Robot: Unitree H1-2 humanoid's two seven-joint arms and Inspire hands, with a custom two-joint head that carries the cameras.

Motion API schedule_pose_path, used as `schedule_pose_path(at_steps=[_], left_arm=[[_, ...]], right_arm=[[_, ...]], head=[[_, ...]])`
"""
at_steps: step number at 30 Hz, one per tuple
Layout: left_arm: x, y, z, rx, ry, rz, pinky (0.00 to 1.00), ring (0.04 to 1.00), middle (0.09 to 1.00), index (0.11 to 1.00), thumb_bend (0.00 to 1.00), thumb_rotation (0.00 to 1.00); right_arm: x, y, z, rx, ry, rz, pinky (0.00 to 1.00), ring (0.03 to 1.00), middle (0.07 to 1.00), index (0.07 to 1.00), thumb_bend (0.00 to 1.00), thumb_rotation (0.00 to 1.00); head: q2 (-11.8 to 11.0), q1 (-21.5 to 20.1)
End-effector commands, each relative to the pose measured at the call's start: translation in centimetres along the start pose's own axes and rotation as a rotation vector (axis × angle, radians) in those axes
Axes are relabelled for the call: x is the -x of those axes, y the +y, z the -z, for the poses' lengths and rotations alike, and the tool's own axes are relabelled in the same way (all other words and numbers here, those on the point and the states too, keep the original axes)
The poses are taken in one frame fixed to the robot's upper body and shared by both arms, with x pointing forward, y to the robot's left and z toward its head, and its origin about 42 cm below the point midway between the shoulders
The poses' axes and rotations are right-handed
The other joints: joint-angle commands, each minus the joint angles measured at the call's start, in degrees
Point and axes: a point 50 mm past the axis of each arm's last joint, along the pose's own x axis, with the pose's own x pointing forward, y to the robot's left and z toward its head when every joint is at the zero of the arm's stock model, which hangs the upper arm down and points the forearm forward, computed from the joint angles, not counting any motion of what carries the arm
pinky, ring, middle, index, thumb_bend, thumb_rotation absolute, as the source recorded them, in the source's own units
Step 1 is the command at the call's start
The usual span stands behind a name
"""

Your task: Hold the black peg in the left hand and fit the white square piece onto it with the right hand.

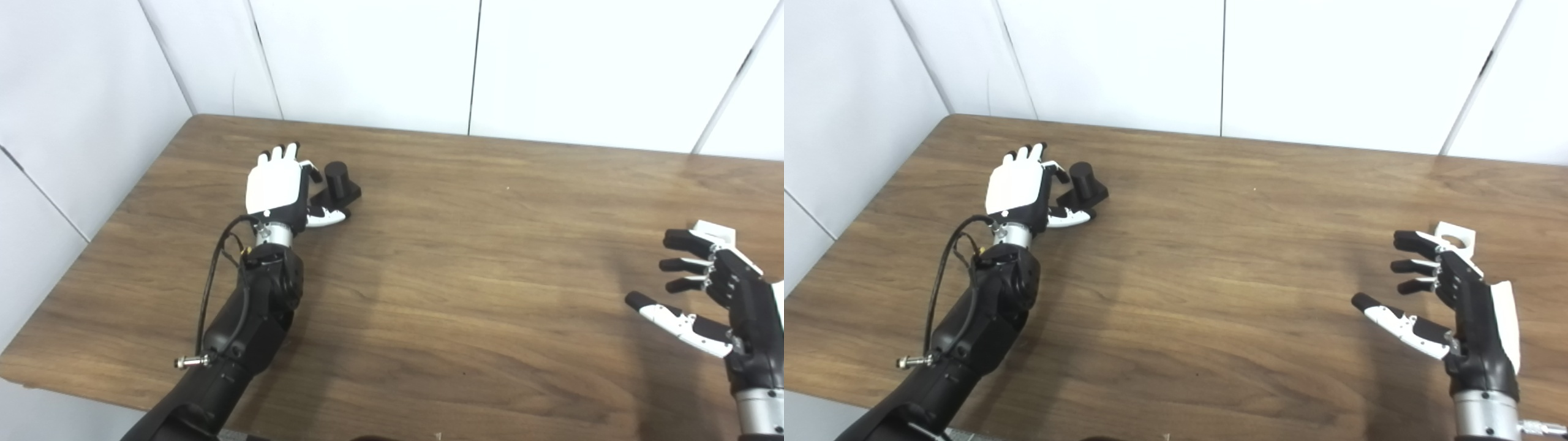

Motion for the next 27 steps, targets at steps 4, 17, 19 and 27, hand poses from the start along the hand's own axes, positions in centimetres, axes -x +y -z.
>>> schedule_pose_path(at_steps=[4, 17, 19, 27], left_arm=[[-1.8, 1.4, 0.5, -0.029, 0.002, -0.037, 1.0, 1.0, 0.974, 0.604, 0.83, 0.4], [-2.4, -0.3, 0.4, -0.024, -0.011, 0.046, 1.0, 0.991, 0.937, 0.574, 0.76, 0.36], [-2.4, -0.7, 0.3, -0.035, -0.01, 0.074, 1.0, 0.987, 0.936, 0.575, 0.75, 0.39], [-2.3, -1.3, 0.1, -0.037, -0.024, 0.131, 1.0, 0.971, 0.922, 0.557, 0.73, 0.38]], right_arm=[[0.8, -0.4, -1.0, 0.006, -0.035, 0.02, 0.5, 0.633, 0.728, 0.704, 0.62, 0.0], [0.9, -0.7, -1.4, 0.014, -0.033, 0.035, 0.51, 0.622, 0.723, 0.699, 0.57, 0.0], [1.0, -0.8, -1.4, 0.014, -0.033, 0.042, 0.51, 0.623, 0.722, 0.698, 0.55, 0.0], [1.1, -0.8, -1.4, -0.004, -0.036, 0.057, 0.51, 0.626, 0.727, 0.695, 0.53, 0.0]], head=[[0.1, -0.1], [0.6, -1.2], [0.6, -1.3], [0.8, -1.4]])
